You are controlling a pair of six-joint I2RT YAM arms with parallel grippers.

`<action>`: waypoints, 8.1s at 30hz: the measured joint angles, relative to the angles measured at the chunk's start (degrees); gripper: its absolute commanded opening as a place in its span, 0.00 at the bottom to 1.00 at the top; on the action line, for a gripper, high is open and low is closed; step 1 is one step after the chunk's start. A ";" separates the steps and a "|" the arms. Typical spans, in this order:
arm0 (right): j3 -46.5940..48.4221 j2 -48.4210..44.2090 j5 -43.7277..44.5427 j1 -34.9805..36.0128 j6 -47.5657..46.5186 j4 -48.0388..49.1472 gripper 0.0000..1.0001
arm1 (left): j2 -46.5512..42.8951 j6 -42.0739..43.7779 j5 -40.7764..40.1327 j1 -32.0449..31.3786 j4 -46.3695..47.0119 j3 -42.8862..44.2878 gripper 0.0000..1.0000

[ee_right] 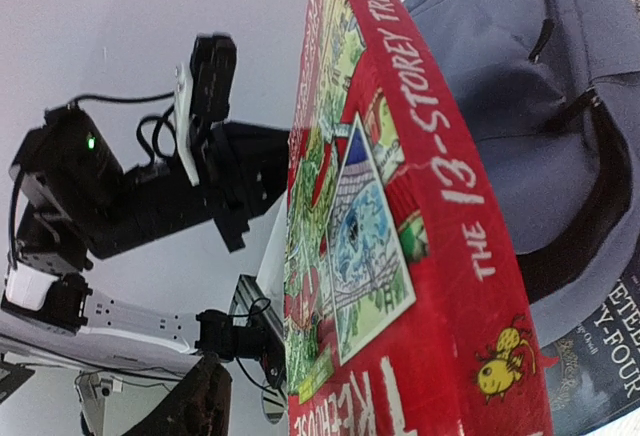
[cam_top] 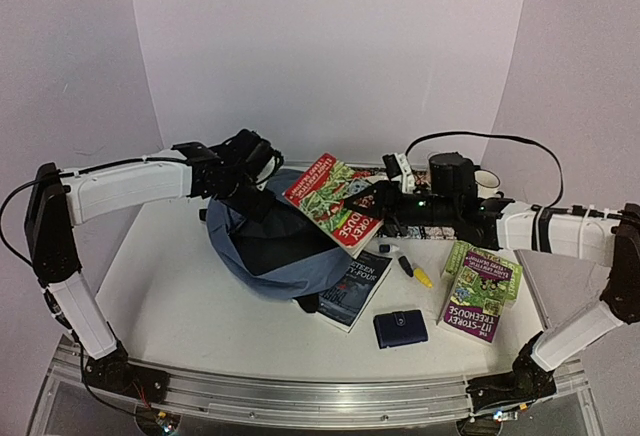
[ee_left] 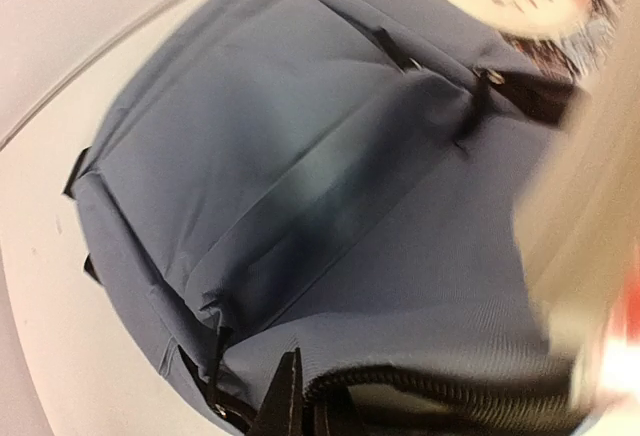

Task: Pack the student bag
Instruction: Open the largest pocket of the student bag, then place the book in the largest pocket of the bag, then adjust the student bag at the center of the board.

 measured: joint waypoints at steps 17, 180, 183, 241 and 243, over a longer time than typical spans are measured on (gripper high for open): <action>4.10 5.54 -9.23 10.11 -3.87 1.13 0.00 | -0.79 -15.19 -5.11 5.53 -0.86 7.81 0.00; 48.99 54.86 -6.52 13.80 -5.33 -9.01 0.10 | -50.13 -13.94 14.91 5.95 5.98 -36.61 0.00; 48.95 54.86 -2.39 14.09 -5.34 -9.06 0.09 | -51.35 -14.69 15.04 5.97 5.92 -37.38 0.00; 25.53 30.42 22.60 16.52 -13.63 -21.76 0.06 | -41.06 -22.15 -4.43 7.40 20.66 -42.16 0.00; 23.46 29.23 23.18 18.09 -11.62 -21.58 0.16 | -40.82 -22.00 -4.57 7.54 21.97 -42.16 0.00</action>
